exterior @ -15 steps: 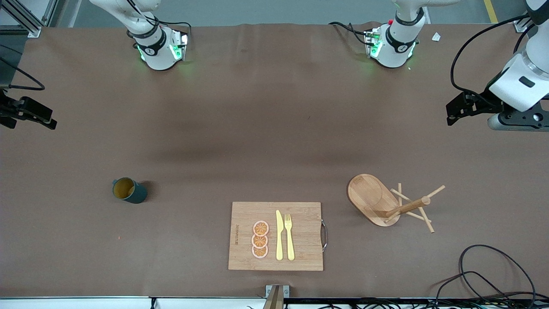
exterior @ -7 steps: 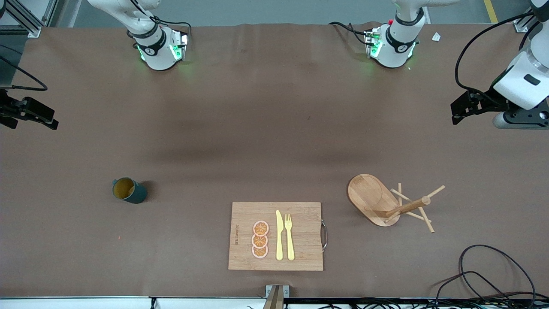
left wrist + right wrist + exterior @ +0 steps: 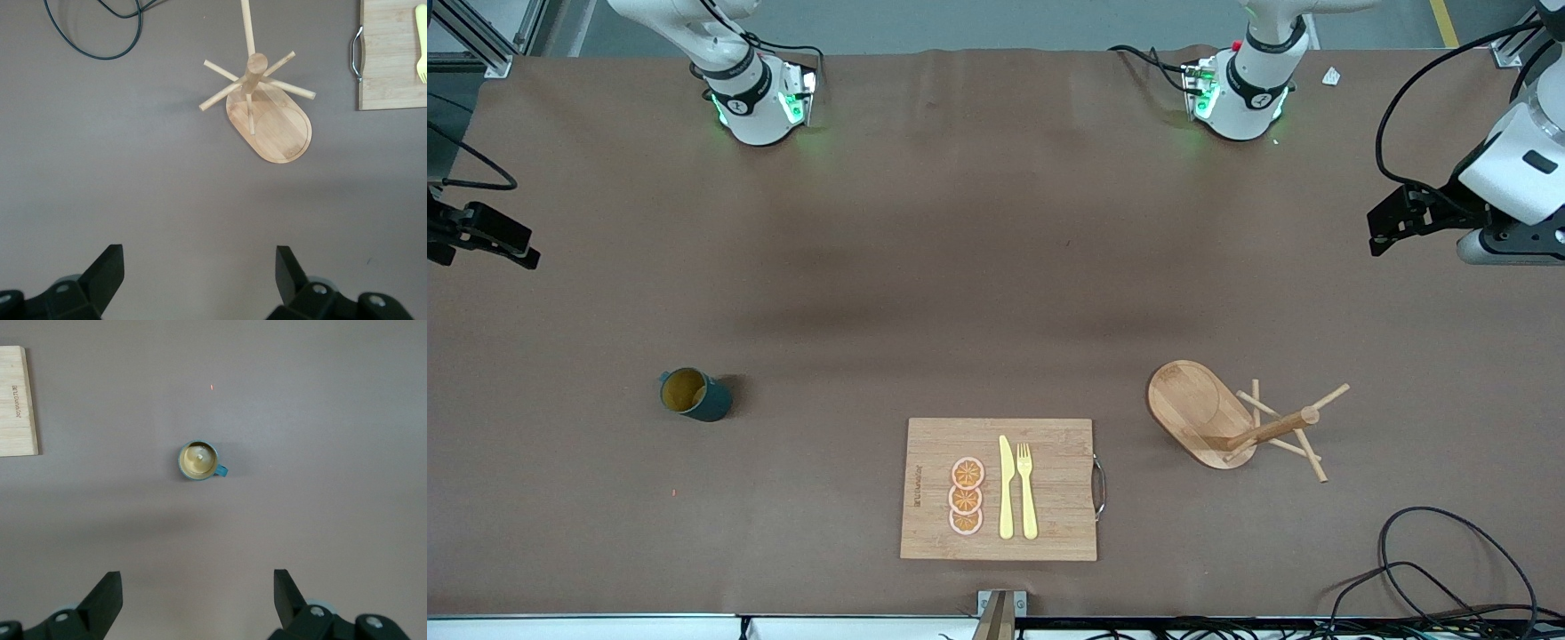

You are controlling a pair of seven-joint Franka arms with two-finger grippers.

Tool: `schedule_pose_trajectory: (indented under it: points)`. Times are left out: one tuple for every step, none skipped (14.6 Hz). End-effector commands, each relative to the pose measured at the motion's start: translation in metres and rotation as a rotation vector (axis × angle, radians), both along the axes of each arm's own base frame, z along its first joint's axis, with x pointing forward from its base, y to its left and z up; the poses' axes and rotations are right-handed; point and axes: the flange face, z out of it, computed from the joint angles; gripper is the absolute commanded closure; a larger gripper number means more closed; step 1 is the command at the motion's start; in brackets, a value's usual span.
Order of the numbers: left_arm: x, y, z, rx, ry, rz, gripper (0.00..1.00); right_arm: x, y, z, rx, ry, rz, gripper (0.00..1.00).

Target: Transfer cup from left to right arm and place

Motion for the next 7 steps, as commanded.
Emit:
schedule_pose_trajectory:
  points:
    - [-0.0019,0.0030,0.0065,0.019,0.006,-0.019,0.00,-0.0027,0.0023,0.0052,-0.001,-0.015,0.003,0.00]
    - [-0.0019,0.0030,0.0065,0.019,0.006,-0.019,0.00,-0.0025,0.0025,0.0054,0.001,-0.017,0.002,0.00]
    - [-0.0018,0.0038,0.0065,0.020,0.007,-0.034,0.00,-0.0022,0.0028,0.0056,0.004,-0.020,0.002,0.00]
    - [-0.0012,0.0047,0.0056,0.021,0.010,-0.054,0.00,-0.0024,0.0030,0.0055,0.005,-0.018,0.002,0.00]
    - [-0.0012,0.0045,0.0056,0.020,0.011,-0.065,0.00,-0.0027,0.0032,0.0052,-0.001,-0.015,0.003,0.00]
    - [-0.0012,0.0047,0.0064,0.021,0.009,-0.065,0.00,-0.0028,0.0030,0.0044,-0.002,-0.012,0.004,0.00]
    - [-0.0012,0.0047,0.0064,0.021,0.009,-0.062,0.00,-0.0027,0.0018,0.0045,-0.005,-0.013,0.007,0.00]
